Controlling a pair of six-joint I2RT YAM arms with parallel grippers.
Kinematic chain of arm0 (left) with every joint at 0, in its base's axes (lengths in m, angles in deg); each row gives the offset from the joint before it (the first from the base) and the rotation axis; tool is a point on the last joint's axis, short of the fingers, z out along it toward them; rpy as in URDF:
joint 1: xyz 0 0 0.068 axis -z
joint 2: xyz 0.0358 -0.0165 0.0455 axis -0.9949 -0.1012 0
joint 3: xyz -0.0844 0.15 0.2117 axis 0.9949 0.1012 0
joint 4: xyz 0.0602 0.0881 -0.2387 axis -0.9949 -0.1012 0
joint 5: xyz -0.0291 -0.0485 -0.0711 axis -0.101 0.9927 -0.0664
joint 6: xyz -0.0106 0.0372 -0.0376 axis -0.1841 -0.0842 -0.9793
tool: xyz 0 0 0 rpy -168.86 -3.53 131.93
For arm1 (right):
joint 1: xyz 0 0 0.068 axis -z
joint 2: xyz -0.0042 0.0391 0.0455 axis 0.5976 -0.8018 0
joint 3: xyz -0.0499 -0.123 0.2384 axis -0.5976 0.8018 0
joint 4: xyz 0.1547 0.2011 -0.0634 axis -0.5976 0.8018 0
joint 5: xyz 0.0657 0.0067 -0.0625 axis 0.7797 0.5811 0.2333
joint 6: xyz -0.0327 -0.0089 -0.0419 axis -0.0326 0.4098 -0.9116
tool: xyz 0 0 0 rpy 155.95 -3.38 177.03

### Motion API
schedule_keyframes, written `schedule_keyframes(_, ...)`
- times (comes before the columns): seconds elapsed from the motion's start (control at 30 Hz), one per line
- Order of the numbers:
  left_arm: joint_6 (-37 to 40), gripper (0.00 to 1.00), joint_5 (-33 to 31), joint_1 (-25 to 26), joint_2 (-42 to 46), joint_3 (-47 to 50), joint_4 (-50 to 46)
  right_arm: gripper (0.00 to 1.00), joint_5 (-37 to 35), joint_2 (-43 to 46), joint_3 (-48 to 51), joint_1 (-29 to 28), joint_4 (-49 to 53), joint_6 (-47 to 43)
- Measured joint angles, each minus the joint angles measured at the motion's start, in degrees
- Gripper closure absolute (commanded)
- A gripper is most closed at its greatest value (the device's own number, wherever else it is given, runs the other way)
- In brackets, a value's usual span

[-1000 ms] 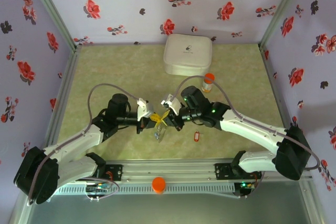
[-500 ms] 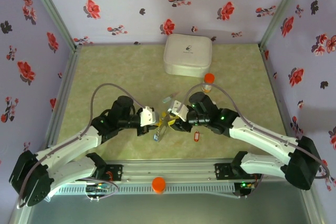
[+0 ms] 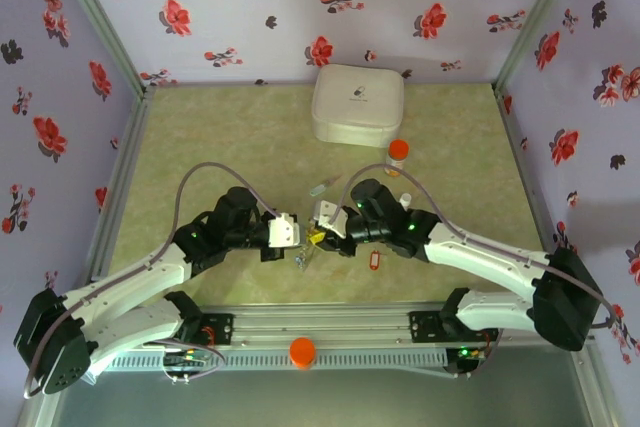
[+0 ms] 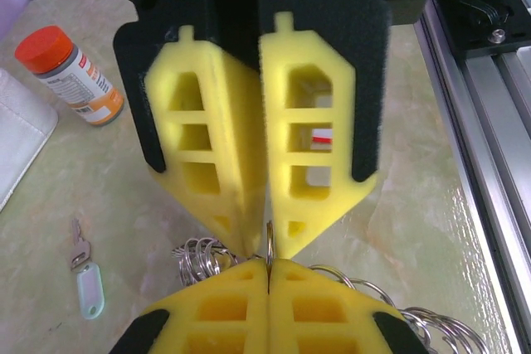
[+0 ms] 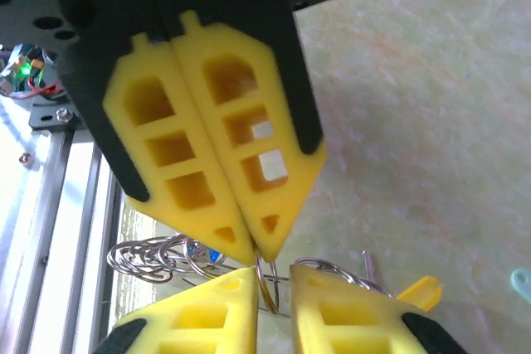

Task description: Put the keys on the keyring

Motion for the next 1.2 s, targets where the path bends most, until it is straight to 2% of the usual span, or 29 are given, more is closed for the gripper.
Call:
schedule_keyframes(0.1, 0.2, 1.00, -0.6, 0.0, 0.1, -0.2, -0.4, 1.00, 0.4, 0.0, 0.4, -0.3, -0.7, -0.5)
schedule_keyframes(0.17, 0.2, 1.00, -0.9, 0.0, 0.1, -0.3, -0.6, 1.00, 0.5, 0.0, 0.5, -0.3, -1.0, -0.8)
schedule_keyframes(0.23, 0.2, 0.84, -1.2, 0.0, 0.2, -0.3, -0.6, 1.00, 0.4, 0.0, 0.7, -0.3, -1.5, -0.8)
schedule_keyframes(0.3, -0.5, 0.74, -2.4, 0.0, 0.8, -0.3, -0.7, 1.00, 0.4, 0.1, 1.3, -0.3, -2.6, -0.8)
schedule_keyframes(0.37, -2.0, 0.70, -3.2, -0.7, 2.8, 0.6, 0.4, 1.00, 0.5, 0.7, 2.6, -0.3, -4.5, -0.8)
schedule_keyframes(0.57, -8.3, 0.70, -1.3, -5.2, 10.0, 6.3, 4.2, 1.00, 1.6, 2.9, 6.7, -0.2, -9.6, -0.5)
schedule_keyframes(0.9, -10.3, 0.69, 5.5, -5.4, 6.2, 6.4, 4.2, 1.00, 3.1, 3.0, 7.0, 0.1, -10.4, -0.5)
schedule_keyframes(1.2, -7.3, 0.73, 6.3, -4.2, 0.8, 2.5, 2.2, 1.00, 2.6, -0.3, -3.5, 0.1, 5.0, -0.3)
